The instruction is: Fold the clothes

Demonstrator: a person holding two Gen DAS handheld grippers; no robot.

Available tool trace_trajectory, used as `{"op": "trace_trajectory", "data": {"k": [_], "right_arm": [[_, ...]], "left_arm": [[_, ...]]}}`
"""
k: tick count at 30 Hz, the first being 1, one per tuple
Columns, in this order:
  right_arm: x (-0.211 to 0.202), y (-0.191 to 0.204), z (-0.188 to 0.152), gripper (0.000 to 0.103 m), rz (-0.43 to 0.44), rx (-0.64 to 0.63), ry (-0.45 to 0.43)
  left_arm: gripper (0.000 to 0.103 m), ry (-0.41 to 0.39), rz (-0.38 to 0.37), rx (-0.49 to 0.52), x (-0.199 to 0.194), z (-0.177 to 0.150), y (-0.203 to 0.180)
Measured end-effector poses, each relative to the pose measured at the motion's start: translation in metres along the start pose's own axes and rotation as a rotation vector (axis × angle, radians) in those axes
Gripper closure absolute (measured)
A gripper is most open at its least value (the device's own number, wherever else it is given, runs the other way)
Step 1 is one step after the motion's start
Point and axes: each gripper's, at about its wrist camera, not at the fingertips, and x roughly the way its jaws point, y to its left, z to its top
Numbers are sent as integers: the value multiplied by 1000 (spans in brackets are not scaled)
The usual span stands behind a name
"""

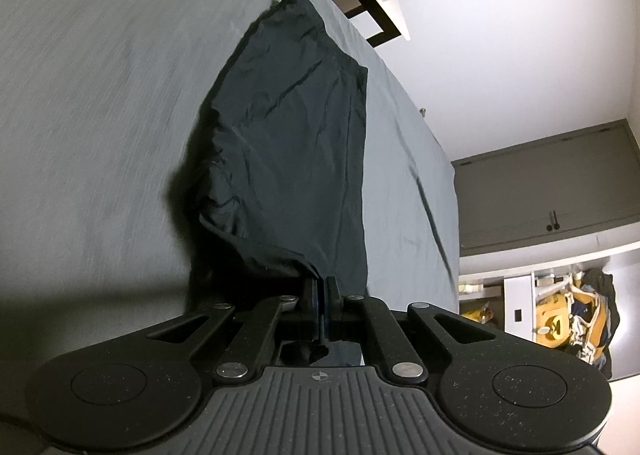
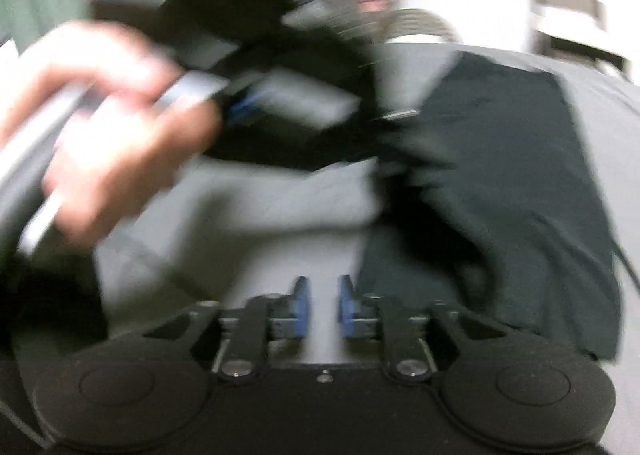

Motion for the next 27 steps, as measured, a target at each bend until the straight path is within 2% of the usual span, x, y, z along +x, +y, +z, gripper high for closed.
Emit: {"op": "trace_trajectory", "data": {"k": [2,4,6,8,10,12,13,15,16,21,23,25,27], "right_arm": [[-10,-30,1,72,77,230,-37],[-13,-63,-5,63,207,500,-58],[-9,-85,-18,47,325,728,-78],[-5,-100,-28,47,392,879,-94],[1,-104,-29,50,375,915,-106],[8,-108,-30,66,367,953,-129],[12,-111,-31,70,375,975,-142],[15,-115,-36,89,413,1016,-168],[15,-116,-37,95,424,1023,-181],[18,-119,-36,98,424,1037,-219],[18,-119,-34,98,427,1045,-227],[18,-119,-32,98,430,1051,-235],[18,-119,-32,98,428,1052,-234]], "left_arm": [[101,1,-1,5,1,-1,0],[101,0,-1,0,2,-2,2],[101,-1,-8,-16,3,-2,5],[101,0,-12,-27,4,-2,7],[101,1,-8,-25,5,-3,7],[101,1,-6,-26,5,-4,7],[101,0,-6,-27,5,-4,7],[101,-4,-1,-28,5,-5,8],[101,-3,-4,-31,5,-4,10],[101,-5,-64,-76,-2,-8,26],[101,-45,-15,-29,-14,-17,29],[101,-112,102,98,-26,-33,23],[100,-144,218,249,-28,-51,13]]}}
